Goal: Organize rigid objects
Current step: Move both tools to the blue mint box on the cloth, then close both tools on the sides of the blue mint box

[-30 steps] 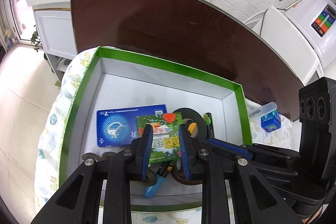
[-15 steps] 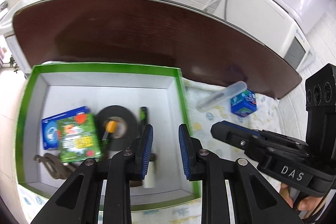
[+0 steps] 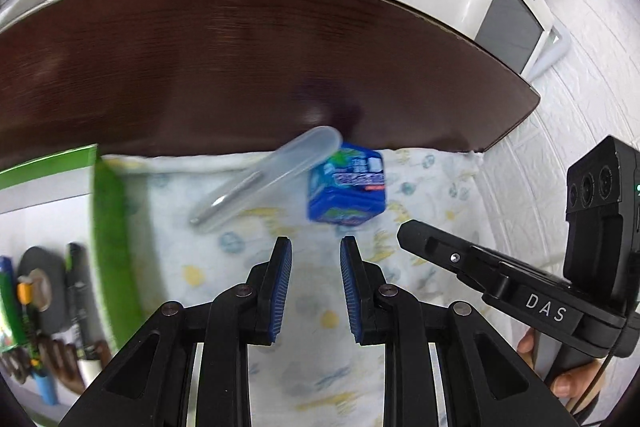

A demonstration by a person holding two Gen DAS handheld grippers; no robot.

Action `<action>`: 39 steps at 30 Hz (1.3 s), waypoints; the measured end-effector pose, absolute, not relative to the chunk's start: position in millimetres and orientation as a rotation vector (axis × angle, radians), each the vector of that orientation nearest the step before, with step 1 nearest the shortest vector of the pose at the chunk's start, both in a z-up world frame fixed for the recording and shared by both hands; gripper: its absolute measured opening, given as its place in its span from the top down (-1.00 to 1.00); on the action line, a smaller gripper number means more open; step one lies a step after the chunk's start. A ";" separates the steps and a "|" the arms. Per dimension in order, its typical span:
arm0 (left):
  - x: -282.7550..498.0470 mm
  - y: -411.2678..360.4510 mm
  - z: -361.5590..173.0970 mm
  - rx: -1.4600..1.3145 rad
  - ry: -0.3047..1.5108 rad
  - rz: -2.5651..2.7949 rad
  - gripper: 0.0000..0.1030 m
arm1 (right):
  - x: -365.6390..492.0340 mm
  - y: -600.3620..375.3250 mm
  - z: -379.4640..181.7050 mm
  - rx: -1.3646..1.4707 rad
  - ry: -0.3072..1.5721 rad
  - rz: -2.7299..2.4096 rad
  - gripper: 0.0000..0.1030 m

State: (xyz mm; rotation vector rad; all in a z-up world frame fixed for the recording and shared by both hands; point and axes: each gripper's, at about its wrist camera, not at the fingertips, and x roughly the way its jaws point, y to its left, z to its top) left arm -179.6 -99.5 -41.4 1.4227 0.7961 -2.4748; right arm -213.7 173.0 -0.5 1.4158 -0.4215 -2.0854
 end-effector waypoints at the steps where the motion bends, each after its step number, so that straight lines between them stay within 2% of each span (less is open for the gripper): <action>1: -188.0 -97.5 -43.9 1.429 0.804 -2.477 0.54 | -217.9 179.2 -3.1 1.420 -0.439 -2.091 0.70; 6: -215.6 -92.2 -52.9 1.477 0.771 -2.486 0.54 | -237.9 195.2 -17.5 1.445 -0.507 -2.086 0.69; 13: -232.9 -98.2 -62.7 1.489 0.728 -2.462 0.54 | -254.5 189.7 -28.8 1.461 -0.530 -2.058 0.55; 25: -250.0 -104.2 -71.5 1.537 0.767 -2.528 0.54 | -273.9 191.2 -51.6 1.518 -0.699 -1.941 0.48; 32: -243.2 -99.7 -69.1 1.555 0.750 -2.561 0.54 | -267.5 189.8 -46.5 1.514 -0.665 -1.961 0.52; 39: -230.6 -84.7 -54.6 1.534 0.644 -2.624 0.54 | -256.3 192.7 -34.6 1.479 -0.664 -1.990 0.51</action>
